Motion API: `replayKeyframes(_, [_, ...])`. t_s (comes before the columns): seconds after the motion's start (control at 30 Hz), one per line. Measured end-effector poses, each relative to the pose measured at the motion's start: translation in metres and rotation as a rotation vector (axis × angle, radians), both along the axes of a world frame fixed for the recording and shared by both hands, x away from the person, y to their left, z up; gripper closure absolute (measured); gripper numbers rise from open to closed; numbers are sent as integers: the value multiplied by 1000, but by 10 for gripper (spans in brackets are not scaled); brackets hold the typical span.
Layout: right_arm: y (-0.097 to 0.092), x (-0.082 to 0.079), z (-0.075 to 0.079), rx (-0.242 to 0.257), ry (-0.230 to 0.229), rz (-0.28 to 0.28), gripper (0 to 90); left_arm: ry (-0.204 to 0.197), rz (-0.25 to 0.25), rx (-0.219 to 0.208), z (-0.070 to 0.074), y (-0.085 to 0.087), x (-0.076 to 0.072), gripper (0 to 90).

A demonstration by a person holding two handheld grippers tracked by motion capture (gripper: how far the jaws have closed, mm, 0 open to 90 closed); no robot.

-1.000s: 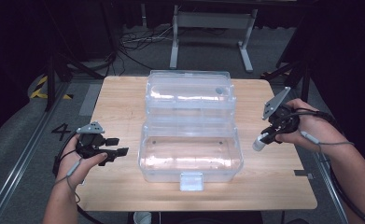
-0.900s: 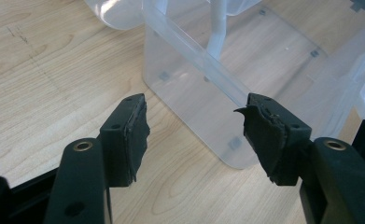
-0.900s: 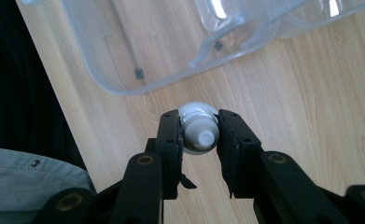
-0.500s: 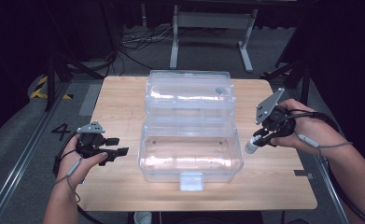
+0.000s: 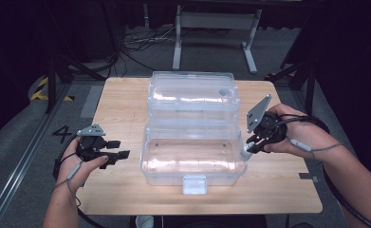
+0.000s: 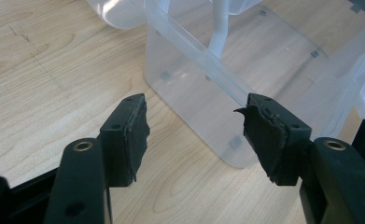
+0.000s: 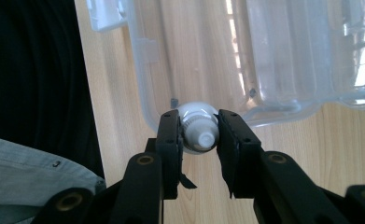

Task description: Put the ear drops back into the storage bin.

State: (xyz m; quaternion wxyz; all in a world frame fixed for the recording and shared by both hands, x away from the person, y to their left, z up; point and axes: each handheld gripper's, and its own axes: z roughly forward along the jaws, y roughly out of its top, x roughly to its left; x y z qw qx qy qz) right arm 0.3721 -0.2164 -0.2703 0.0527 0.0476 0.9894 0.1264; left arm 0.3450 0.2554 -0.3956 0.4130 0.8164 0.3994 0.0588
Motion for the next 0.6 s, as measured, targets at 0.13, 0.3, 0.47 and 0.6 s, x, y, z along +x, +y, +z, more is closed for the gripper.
replayKeyframes(0.13, [6,1,-5,-28,1,29,711,0,1,0,0,0,0,401])
replayKeyframes(0.3, [10,2,-10,-44,5,55,711,1,1,2,0,0,0,401])
replayKeyframes(0.47, [16,4,-19,-56,4,92,711,5,3,1,-1,0,0,401])
replayKeyframes(0.6, [19,5,-25,-63,21,99,711,4,0,2,-1,1,0,400])
